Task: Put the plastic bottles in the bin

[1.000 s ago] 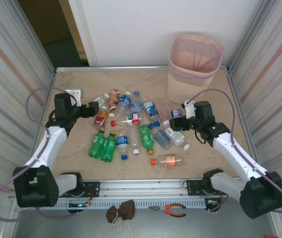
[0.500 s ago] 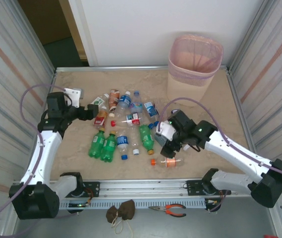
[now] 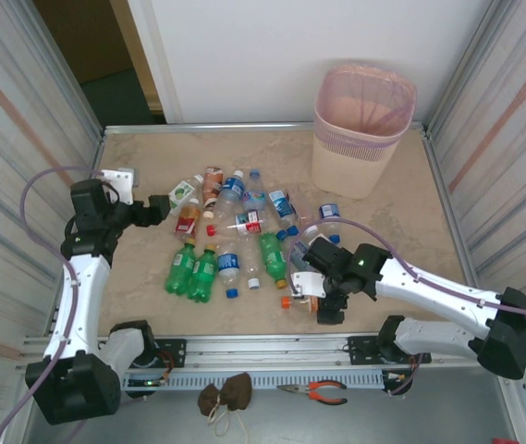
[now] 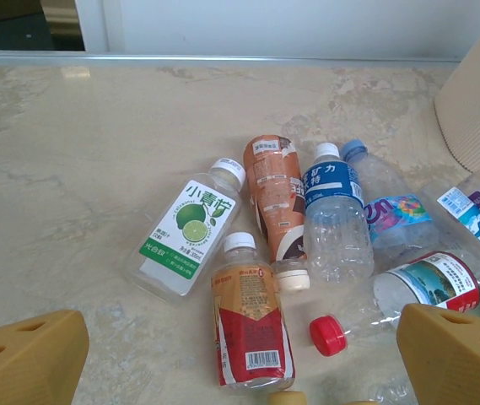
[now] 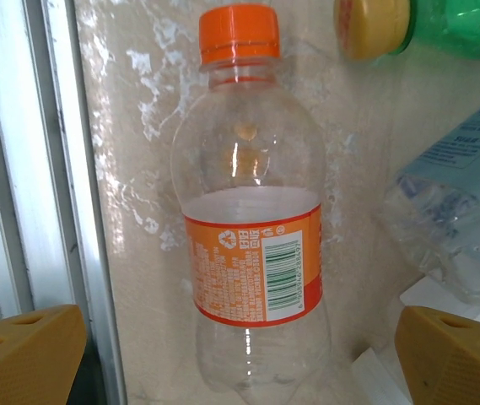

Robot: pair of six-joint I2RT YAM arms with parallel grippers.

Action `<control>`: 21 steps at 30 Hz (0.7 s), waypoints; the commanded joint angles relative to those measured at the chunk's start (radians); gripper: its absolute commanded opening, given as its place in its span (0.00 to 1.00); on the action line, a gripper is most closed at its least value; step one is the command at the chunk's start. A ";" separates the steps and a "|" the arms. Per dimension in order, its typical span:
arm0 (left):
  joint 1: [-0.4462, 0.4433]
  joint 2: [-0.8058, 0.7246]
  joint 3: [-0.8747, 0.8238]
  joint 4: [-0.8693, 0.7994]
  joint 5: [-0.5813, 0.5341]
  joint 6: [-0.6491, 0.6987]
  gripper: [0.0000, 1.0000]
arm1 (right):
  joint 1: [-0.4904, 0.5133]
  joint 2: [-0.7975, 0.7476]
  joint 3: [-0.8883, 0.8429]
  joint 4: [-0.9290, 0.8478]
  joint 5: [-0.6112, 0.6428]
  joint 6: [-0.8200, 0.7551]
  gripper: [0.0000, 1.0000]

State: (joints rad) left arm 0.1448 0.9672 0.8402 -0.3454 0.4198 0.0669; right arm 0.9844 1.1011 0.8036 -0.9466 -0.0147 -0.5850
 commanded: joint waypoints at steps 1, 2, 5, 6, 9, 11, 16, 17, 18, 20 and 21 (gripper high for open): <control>0.006 -0.027 -0.008 0.016 0.027 0.007 0.95 | 0.013 0.031 -0.030 0.046 0.038 -0.052 0.93; 0.006 -0.028 -0.009 0.016 0.027 0.007 0.95 | 0.013 0.037 -0.043 0.062 0.044 -0.062 0.93; 0.006 -0.035 -0.010 0.017 0.040 0.003 0.95 | 0.013 0.056 -0.078 0.112 0.045 -0.079 0.94; 0.007 -0.037 -0.011 0.017 0.047 0.000 0.95 | 0.013 0.064 -0.083 0.124 0.041 -0.078 0.94; 0.006 -0.043 -0.015 0.020 0.054 -0.003 0.95 | 0.013 0.087 -0.100 0.161 0.035 -0.071 0.92; 0.007 -0.044 -0.015 0.020 0.055 -0.001 0.95 | 0.013 0.107 -0.117 0.198 0.042 -0.065 0.90; 0.007 -0.047 -0.016 0.017 0.064 0.006 0.95 | 0.017 0.129 -0.155 0.280 0.056 -0.050 0.89; 0.007 -0.049 -0.017 0.015 0.066 0.005 0.95 | 0.017 0.132 -0.159 0.284 0.058 -0.053 0.89; 0.006 -0.051 -0.020 0.017 0.067 0.006 0.95 | 0.017 0.136 -0.161 0.280 0.055 -0.055 0.89; 0.007 -0.057 -0.028 0.023 0.073 0.004 0.96 | 0.017 0.139 -0.160 0.281 0.060 -0.057 0.87; 0.007 -0.060 -0.033 0.027 0.080 0.004 0.96 | 0.017 0.137 -0.165 0.287 0.064 -0.059 0.86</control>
State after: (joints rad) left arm 0.1452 0.9360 0.8242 -0.3382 0.4652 0.0669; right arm 0.9909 1.2358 0.6483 -0.6842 0.0311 -0.6376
